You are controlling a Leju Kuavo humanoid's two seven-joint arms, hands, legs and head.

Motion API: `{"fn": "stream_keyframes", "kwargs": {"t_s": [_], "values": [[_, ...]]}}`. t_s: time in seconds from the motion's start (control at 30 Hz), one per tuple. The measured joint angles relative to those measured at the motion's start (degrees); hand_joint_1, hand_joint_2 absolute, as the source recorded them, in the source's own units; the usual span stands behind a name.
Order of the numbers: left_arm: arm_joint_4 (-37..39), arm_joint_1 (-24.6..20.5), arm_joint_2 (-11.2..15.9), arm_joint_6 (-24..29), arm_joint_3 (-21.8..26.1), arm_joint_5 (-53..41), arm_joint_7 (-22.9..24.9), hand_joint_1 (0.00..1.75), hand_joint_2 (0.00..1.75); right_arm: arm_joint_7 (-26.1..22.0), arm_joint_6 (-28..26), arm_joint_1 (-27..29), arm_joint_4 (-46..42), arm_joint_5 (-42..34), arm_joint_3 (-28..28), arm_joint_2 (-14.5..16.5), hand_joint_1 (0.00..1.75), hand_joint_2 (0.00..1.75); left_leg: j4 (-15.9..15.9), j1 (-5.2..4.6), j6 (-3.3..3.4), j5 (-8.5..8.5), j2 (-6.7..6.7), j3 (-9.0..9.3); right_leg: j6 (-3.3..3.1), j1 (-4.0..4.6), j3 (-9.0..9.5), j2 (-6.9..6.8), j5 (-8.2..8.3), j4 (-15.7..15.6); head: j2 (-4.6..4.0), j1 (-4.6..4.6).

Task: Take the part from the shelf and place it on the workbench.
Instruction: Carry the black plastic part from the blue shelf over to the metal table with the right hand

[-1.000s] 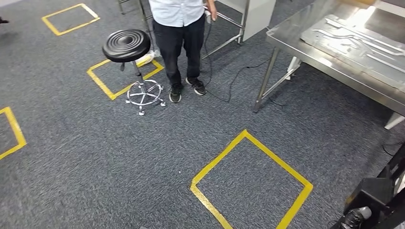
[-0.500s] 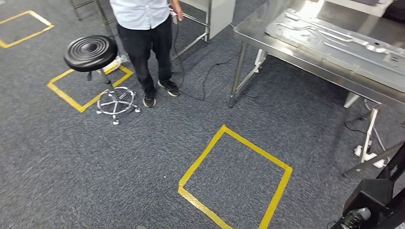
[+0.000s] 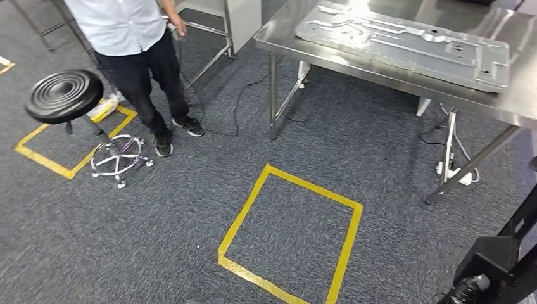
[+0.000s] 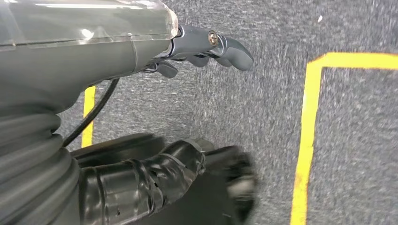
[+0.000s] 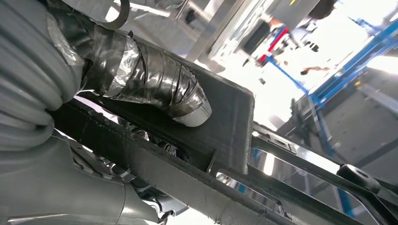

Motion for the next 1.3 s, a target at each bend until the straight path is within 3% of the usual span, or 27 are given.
{"fn": "stream_keyframes", "kwargs": {"t_s": [0.03,0.07,0.13,0.17,0.23,0.3,0.37,0.47,0.5,0.53,0.57,0.67,0.73,0.83,0.9,0.97,1.0,1.03,1.07,1.17,1.23,1.3], "values": [[0.0,0.08,0.01,-0.04,0.01,0.0,0.0,0.0,1.75,0.01,0.0,0.01,0.03,0.0,-0.01,0.0,1.75,1.75,0.18,0.0,0.1,1.06,-0.1,-0.49,-0.01,0.04,0.04,0.88,-0.06,0.12,0.0,0.01],[0.0,0.12,0.02,-0.08,0.01,0.0,0.0,0.0,1.75,0.01,0.0,0.01,0.07,0.0,-0.02,0.0,1.75,1.75,-1.89,0.0,0.25,3.14,-0.32,0.03,0.01,0.05,0.13,1.75,-0.14,0.26,0.0,0.0],[0.0,0.14,0.05,-0.17,0.03,0.0,0.0,0.0,1.75,0.01,0.0,-0.01,0.1,0.0,-0.01,0.0,1.75,1.75,-9.27,0.04,0.78,7.6,-2.48,2.53,0.24,0.09,0.17,3.28,-0.38,0.6,0.0,0.02],[0.0,0.11,0.08,-0.23,0.05,0.0,-0.01,0.0,1.75,0.0,0.01,-0.03,0.12,0.03,0.02,0.0,1.75,1.75,-12.22,0.07,1.0,8.78,-3.77,3.52,0.47,0.11,0.02,3.94,-0.46,0.8,0.0,0.02],[0.0,0.04,0.12,-0.42,0.08,-0.07,-0.05,0.0,1.75,0.03,0.02,0.0,0.17,0.11,0.2,0.0,1.75,1.75,-14.6,-0.14,1.41,9.04,-5.27,4.18,1.22,-0.09,-0.39,5.02,-0.46,0.97,0.0,0.02],[0.0,-0.07,0.13,-0.62,0.09,-0.34,-0.15,0.0,1.75,0.21,0.02,0.18,0.21,0.46,0.37,0.0,1.75,1.75,-15.18,-0.22,1.98,9.27,-4.43,4.55,2.04,-0.37,-0.49,5.74,-0.29,0.67,0.0,0.01],[0.0,-0.13,0.13,-0.84,0.1,-0.75,-0.37,0.0,1.75,0.35,0.02,0.38,0.23,0.96,0.54,0.0,1.75,1.75,-15.85,0.07,2.63,9.72,-3.55,5.0,2.59,-0.32,-1.09,3.98,-1.44,2.21,0.0,0.06],[0.0,0.03,0.13,-1.46,0.1,-1.2,-0.63,0.0,1.75,0.12,0.02,0.21,0.6,1.5,1.21,0.0,1.75,1.75,-16.08,0.04,3.02,9.83,-2.08,5.14,3.22,-0.28,-5.51,-0.05,-6.28,11.65,0.0,0.13],[0.0,0.14,0.16,-1.68,0.11,-1.22,-0.67,0.0,1.75,0.09,0.02,0.17,0.87,1.77,1.42,0.0,1.75,1.75,-16.06,-0.01,3.03,9.77,-1.59,5.15,3.38,-0.32,-6.93,-0.59,-7.19,14.44,0.0,0.13],[0.0,0.23,0.19,-1.9,0.1,-1.18,-0.73,0.0,1.75,0.19,0.02,0.2,1.14,2.14,1.61,0.0,1.75,1.75,-16.05,-0.03,3.01,9.69,-1.19,5.2,3.47,-0.38,-7.42,-0.92,-6.97,15.35,0.0,0.12],[0.0,0.27,0.21,-2.15,0.1,-1.1,-0.82,0.0,1.75,0.36,0.02,0.26,1.39,2.6,1.8,0.0,1.75,1.75,-16.04,-0.04,2.94,9.59,-0.91,5.3,3.5,-0.46,-6.69,-1.12,-5.68,13.97,0.0,0.12],[0.0,0.23,0.24,-2.74,0.07,-0.73,-1.09,0.0,1.75,0.66,0.02,0.27,1.91,3.74,2.63,0.0,1.75,1.75,-15.92,-0.18,2.38,9.13,-0.52,5.71,3.06,-0.49,-1.02,-1.53,-0.95,3.23,0.0,0.11],[0.0,0.2,0.23,-2.8,0.05,-0.62,-1.11,0.0,1.75,0.34,0.02,0.16,2.31,3.98,2.87,0.0,1.75,1.75,-15.9,-0.32,1.75,8.93,-0.45,5.76,2.46,-0.14,0.35,-1.61,-0.65,0.42,0.0,0.07],[0.0,0.11,0.24,-2.79,0.01,-0.7,-1.06,0.0,1.75,0.08,0.02,0.12,2.89,4.88,2.85,0.0,1.75,1.75,-15.62,-0.26,0.82,8.44,-0.4,5.79,1.35,-0.17,0.56,-1.53,-0.41,-0.12,0.0,0.03],[0.0,0.1,0.24,-2.78,-0.01,-0.78,-1.04,0.0,1.75,0.04,0.02,0.03,3.15,5.42,2.85,0.01,1.75,1.75,-11.7,-0.18,0.49,5.91,-0.42,4.15,0.54,-0.39,0.83,-1.61,-0.23,-0.61,0.0,-0.02],[0.0,0.2,0.24,-2.8,-0.01,-0.81,-1.03,0.0,1.75,0.03,0.02,-0.06,3.47,5.66,2.84,0.03,1.75,1.75,-4.29,-0.16,0.34,2.32,-0.45,0.52,0.05,-0.17,0.86,-1.68,-0.34,-0.61,0.0,-0.03],[0.0,0.28,0.25,-2.89,-0.01,-0.81,-1.03,0.0,1.75,0.03,0.02,-0.07,3.66,5.73,2.84,0.04,1.75,1.75,-1.33,-0.16,0.28,1.43,-0.44,-1.04,-0.05,-0.07,0.88,-1.66,-0.44,-0.58,0.0,-0.03],[0.0,0.36,0.26,-3.01,-0.01,-0.8,-1.03,0.0,1.75,0.03,0.02,-0.07,3.86,5.75,2.83,0.04,1.75,1.75,-0.09,-0.16,0.26,1.65,-0.44,-1.82,-0.1,0.01,0.94,-1.6,-0.55,-0.51,0.0,-0.03],[0.0,0.4,0.27,-3.15,0.0,-0.8,-1.03,0.0,1.75,0.03,0.02,-0.07,4.09,5.69,2.83,0.04,1.75,1.75,-1.14,-0.16,0.29,3.06,-0.44,-1.53,-0.09,0.05,1.03,-1.51,-0.69,-0.39,0.0,-0.03],[0.0,0.38,0.32,-3.37,0.01,-0.76,-1.06,0.0,1.75,0.03,0.02,-0.07,4.84,5.37,2.89,0.04,1.75,1.75,-11.42,-0.26,0.86,8.61,-0.5,2.81,0.37,0.19,1.27,-1.32,-1.4,0.34,0.0,-0.03],[0.0,0.33,0.34,-3.39,0.01,-0.75,-1.12,0.0,1.75,0.03,0.02,-0.06,5.38,5.37,3.1,0.05,1.75,1.75,-14.57,-0.51,1.3,9.2,-0.55,4.16,0.9,0.3,1.17,-1.29,-1.7,0.68,0.0,0.02],[0.0,0.38,0.36,-3.4,0.02,-0.75,-1.17,0.0,1.75,0.02,0.02,-0.07,5.87,5.52,3.37,0.07,1.75,1.75,-14.86,-0.63,1.8,9.22,-0.56,4.3,1.49,0.28,1.2,-1.28,-1.73,0.6,0.0,0.04]]}}
